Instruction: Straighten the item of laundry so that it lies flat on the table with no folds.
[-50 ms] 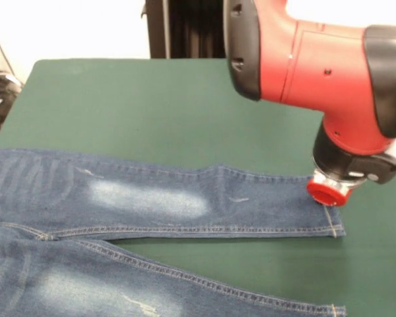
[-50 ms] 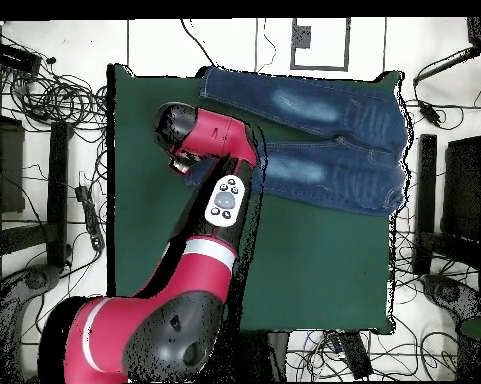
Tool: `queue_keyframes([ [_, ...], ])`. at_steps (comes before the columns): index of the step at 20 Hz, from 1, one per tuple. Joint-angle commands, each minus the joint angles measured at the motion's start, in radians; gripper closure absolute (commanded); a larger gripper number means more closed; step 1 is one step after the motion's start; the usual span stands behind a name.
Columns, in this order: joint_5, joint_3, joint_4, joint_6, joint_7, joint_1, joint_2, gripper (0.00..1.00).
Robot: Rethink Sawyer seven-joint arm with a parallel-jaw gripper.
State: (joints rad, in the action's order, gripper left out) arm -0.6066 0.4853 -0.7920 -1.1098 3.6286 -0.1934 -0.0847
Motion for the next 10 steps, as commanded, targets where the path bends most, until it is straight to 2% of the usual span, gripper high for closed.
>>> queue_keyframes([
  [1, -0.043, -0.044, -0.013, 0.015, 0.282, -0.021, -0.031, 1.00],
  [4, -0.032, -0.038, 0.005, 0.067, 0.280, -0.007, -0.077, 1.00],
  [10, -0.016, 0.011, 0.047, 0.083, 0.308, 0.012, -0.138, 1.00],
])
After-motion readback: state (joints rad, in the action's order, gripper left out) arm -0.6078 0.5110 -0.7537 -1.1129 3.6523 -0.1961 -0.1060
